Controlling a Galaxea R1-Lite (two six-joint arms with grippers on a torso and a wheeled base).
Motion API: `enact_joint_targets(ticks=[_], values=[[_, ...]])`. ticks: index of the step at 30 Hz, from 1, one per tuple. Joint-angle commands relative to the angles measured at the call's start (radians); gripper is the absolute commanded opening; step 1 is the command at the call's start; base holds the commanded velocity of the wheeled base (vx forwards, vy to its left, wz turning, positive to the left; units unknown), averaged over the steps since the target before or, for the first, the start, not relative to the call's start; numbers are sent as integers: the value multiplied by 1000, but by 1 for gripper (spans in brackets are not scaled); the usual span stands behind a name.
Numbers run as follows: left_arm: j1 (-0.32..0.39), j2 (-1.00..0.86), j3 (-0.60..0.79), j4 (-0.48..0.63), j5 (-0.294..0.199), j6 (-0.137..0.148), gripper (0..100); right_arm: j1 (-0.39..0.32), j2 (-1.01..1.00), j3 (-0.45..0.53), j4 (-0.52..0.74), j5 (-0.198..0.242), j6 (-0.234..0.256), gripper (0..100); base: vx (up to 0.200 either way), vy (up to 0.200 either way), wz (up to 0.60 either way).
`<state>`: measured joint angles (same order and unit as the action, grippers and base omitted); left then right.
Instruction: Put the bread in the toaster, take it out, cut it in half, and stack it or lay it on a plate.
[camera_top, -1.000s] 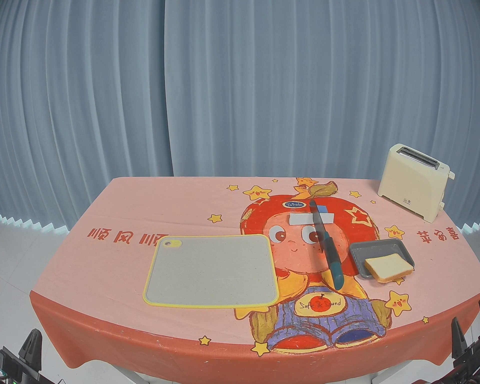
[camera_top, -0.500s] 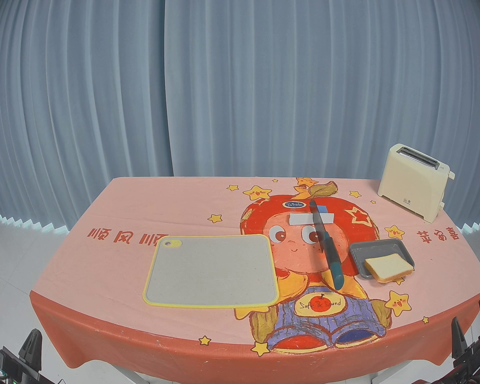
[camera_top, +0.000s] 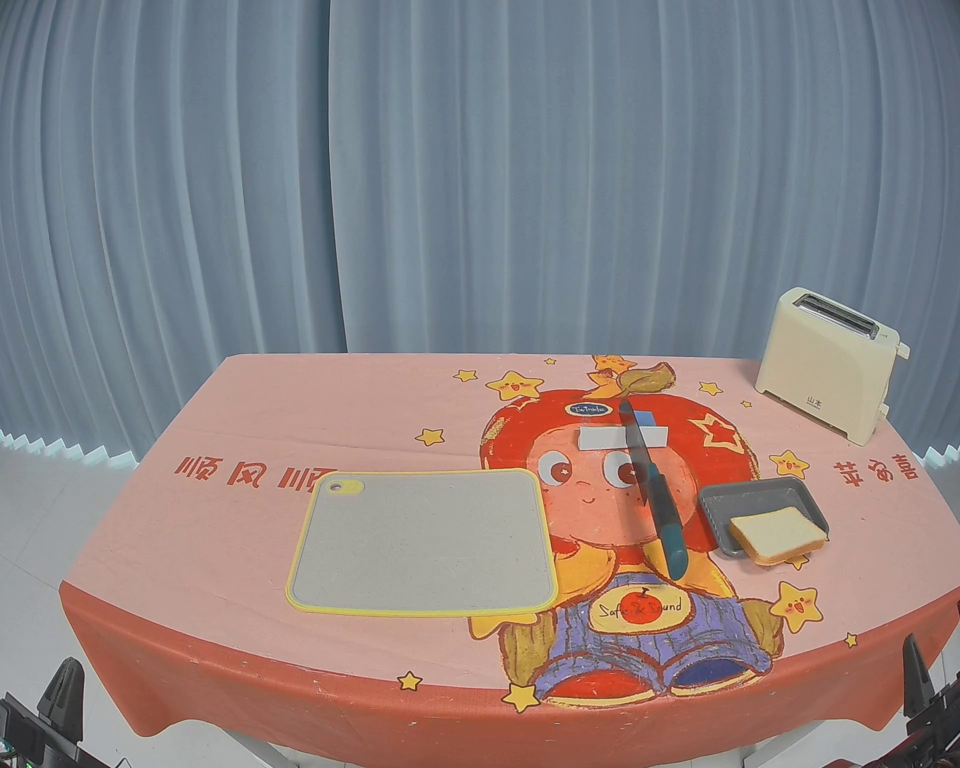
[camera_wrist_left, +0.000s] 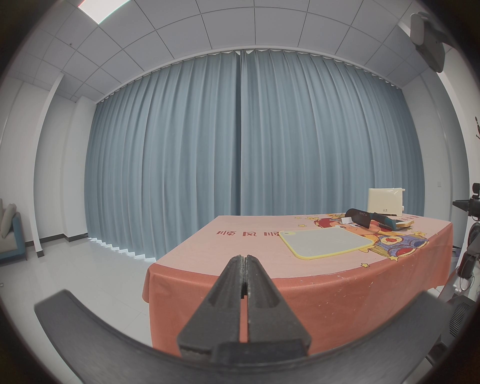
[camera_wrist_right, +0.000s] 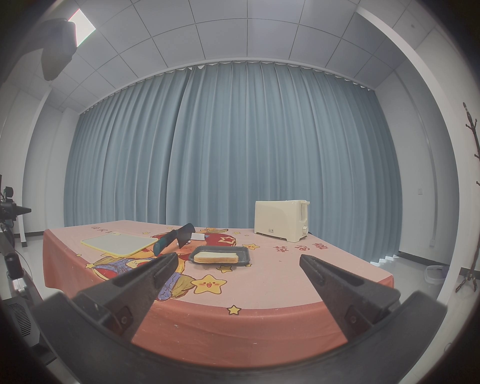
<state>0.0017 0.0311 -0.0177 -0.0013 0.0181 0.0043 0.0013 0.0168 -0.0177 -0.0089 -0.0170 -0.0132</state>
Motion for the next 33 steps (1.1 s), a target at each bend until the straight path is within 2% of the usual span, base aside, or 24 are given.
enact_joint_targets(ticks=[1, 4, 7, 9, 33], values=[[0, 1, 18, 0, 0, 0, 0, 0, -17, 18, 0, 0, -1, 100, 0, 0, 0], [0, 1, 18, 0, 0, 0, 0, 0, -17, 18, -5, -1, 1, 100, 0, 0, 0], [0, 1, 18, 0, 0, 0, 0, -1, -17, 18, -161, -12, 2, 100, 0, 0, 0], [0, 1, 18, 0, 0, 0, 0, 0, -17, 18, -175, -17, 2, 100, 0, 0, 0], [0, 1, 18, 0, 0, 0, 0, 0, -17, 18, -69, -15, 2, 100, 0, 0, 0]])
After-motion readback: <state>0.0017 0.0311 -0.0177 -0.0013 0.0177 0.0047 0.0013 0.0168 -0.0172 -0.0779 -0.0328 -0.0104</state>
